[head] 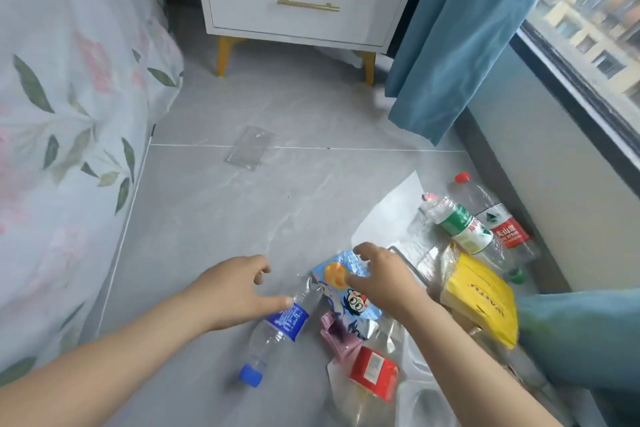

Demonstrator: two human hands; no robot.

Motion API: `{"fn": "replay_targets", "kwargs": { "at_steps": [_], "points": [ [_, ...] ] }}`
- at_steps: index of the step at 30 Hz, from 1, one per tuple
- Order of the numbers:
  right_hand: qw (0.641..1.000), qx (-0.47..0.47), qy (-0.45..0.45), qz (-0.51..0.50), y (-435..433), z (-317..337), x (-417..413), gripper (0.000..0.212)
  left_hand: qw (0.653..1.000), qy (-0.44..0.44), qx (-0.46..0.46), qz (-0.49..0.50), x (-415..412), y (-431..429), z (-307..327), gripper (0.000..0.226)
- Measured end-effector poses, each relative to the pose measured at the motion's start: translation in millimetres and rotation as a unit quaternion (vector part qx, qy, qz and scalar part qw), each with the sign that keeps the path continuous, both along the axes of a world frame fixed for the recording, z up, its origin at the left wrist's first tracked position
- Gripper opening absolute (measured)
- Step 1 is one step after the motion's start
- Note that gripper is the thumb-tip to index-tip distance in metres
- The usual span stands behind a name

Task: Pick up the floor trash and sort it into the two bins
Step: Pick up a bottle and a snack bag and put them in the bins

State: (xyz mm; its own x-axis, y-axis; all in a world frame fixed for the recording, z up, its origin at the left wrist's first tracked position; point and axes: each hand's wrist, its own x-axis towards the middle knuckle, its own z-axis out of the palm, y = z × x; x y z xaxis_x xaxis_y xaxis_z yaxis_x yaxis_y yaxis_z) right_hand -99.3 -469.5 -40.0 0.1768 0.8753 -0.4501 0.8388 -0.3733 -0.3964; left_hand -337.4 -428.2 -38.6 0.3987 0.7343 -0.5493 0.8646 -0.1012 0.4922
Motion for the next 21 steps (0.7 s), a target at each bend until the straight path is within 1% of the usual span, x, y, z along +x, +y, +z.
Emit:
{"fn": "replay_targets", "kwargs": {
  "at_steps": [4, 8, 9, 12, 15, 18, 20, 21],
  "points": [
    [0.999, -0.022, -0.029, 0.031, -25, -10, 4, 0.057, 0.999, 0.035, 0.010, -0.038, -4, -25, -10, 0.064],
    [0.997, -0.029, -0.060, 0.049, -25, -19, 10, 0.059, 0.994, 0.063, 0.045, -0.080, -11, -26, -16, 0.087],
    [0.996, -0.031, -0.060, 0.049, -24, -21, 10, 0.059, 0.993, 0.065, 0.049, -0.084, -11, -25, -16, 0.087],
    [0.997, -0.042, -0.059, 0.038, -20, -29, 7, 0.058, 0.995, 0.070, 0.043, -0.065, -7, -26, -15, 0.069],
    [0.997, -0.062, -0.051, 0.018, -17, -38, 2, 0.059, 0.997, 0.068, 0.015, -0.041, -1, -29, -17, 0.065],
    [0.996, -0.074, -0.059, 0.004, -12, -49, -2, 0.065, 0.996, 0.078, 0.011, -0.051, 5, -34, -22, 0.061],
    [0.995, -0.059, -0.077, 0.006, -10, -55, -4, 0.072, 0.995, 0.079, 0.018, -0.054, 10, -36, -26, 0.051],
    [0.995, -0.048, -0.085, 0.008, -10, -58, -5, 0.077, 0.996, 0.078, 0.018, -0.048, 12, -36, -27, 0.050]
  ]
}}
